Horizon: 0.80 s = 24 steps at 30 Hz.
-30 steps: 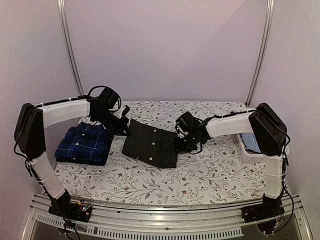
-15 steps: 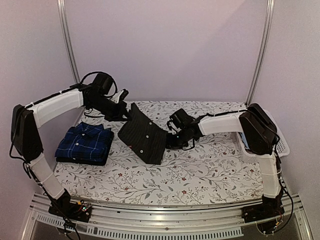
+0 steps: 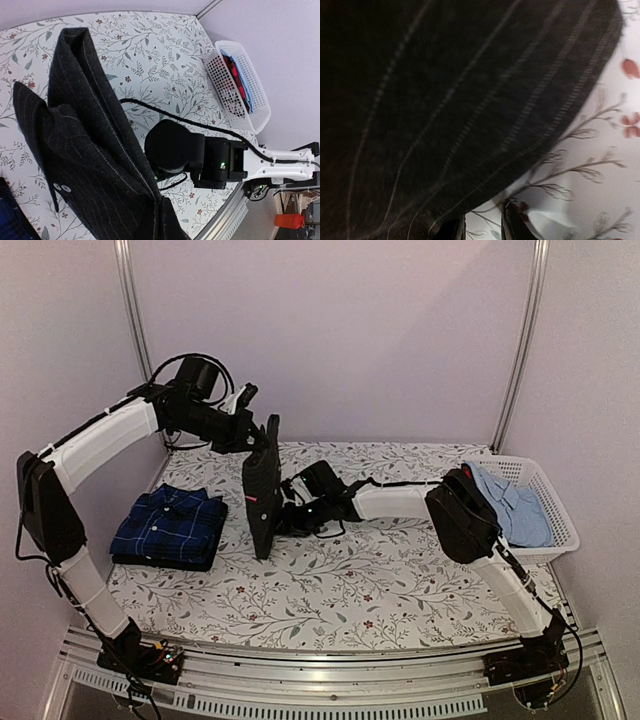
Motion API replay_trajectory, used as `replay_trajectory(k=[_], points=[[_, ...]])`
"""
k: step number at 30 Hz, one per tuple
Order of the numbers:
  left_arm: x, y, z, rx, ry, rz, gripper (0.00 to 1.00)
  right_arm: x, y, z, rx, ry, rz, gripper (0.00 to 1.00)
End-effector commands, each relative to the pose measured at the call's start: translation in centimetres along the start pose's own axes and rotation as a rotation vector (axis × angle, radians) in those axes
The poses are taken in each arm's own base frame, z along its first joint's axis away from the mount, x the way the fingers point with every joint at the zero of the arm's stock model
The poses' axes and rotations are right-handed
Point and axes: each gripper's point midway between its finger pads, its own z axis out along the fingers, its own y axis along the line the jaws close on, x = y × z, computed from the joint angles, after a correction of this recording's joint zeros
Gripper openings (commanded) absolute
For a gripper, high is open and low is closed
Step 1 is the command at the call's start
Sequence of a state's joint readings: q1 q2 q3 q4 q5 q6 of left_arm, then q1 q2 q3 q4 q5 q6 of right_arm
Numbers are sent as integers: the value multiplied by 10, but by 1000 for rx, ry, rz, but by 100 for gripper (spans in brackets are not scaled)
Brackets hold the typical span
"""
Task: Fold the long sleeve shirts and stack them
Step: Turn over the square-folded shirt at the center of the board.
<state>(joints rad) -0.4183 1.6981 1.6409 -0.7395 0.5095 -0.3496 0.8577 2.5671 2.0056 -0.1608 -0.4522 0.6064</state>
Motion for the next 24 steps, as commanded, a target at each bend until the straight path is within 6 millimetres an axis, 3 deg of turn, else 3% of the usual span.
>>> replay_trajectory(k=[1, 8, 17, 24], points=[[-19, -15, -8, 66, -41, 21, 0, 25, 31, 23, -173, 67, 10, 26], [-5, -1, 7, 55, -3, 3, 0, 35, 11, 9, -127, 76, 38, 34], [15, 23, -2, 54, -16, -15, 0, 39, -27, -27, 79, 57, 45, 36], [23, 19, 5, 120, 20, -18, 0, 15, -35, -73, 159, -37, 44, 36]])
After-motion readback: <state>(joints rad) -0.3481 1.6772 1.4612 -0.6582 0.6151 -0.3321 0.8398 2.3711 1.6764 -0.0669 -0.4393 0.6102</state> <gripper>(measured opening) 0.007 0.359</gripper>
